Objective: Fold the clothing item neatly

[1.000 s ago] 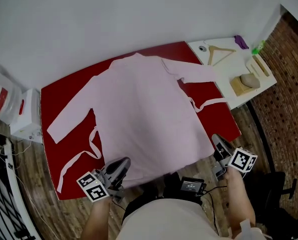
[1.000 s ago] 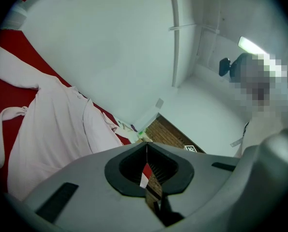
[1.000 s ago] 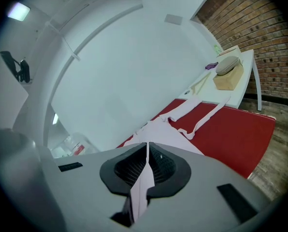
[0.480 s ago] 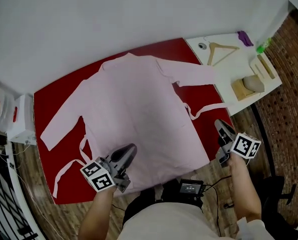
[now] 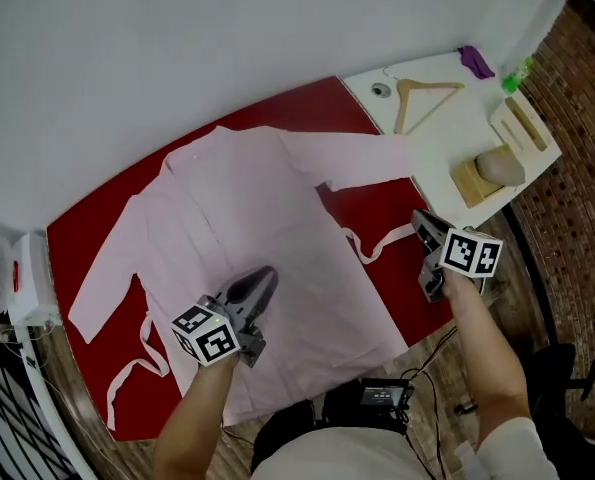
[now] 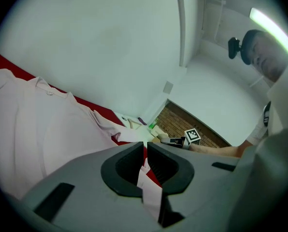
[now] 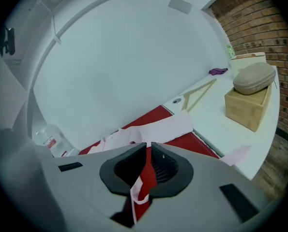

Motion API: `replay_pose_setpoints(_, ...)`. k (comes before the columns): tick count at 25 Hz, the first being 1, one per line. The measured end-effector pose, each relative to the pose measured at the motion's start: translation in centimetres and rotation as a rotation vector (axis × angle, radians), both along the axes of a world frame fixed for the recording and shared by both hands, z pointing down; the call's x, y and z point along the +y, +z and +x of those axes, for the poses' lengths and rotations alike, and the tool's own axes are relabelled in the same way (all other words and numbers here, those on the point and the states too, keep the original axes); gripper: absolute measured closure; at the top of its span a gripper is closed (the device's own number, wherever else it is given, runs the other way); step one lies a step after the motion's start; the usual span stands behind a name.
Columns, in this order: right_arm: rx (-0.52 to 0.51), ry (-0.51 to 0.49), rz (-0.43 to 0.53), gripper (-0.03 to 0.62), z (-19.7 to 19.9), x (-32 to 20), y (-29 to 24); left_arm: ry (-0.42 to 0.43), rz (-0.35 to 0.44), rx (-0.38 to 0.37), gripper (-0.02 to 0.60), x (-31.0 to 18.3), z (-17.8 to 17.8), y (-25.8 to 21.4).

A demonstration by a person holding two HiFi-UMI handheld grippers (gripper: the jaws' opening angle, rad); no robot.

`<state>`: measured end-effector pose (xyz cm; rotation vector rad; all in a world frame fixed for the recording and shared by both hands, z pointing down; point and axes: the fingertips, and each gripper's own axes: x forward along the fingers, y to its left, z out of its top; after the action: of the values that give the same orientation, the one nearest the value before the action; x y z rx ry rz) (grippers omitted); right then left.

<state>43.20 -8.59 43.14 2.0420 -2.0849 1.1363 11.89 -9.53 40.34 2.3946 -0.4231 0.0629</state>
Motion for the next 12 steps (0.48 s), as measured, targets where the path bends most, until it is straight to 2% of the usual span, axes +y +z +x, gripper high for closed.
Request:
replay_pose_setpoints(5,0.053,0.086,-0.055,0.578,4.9,-3.6,3.0,0.025,0.023,-0.049,0.577,-3.2,3.7,1.0)
replay_pose_setpoints(12,0.029,0.158,-0.136,0.574,9.1,-7.1,7.1,0.036,0.044,-0.07,0.577,-6.7,8.5,1.9)
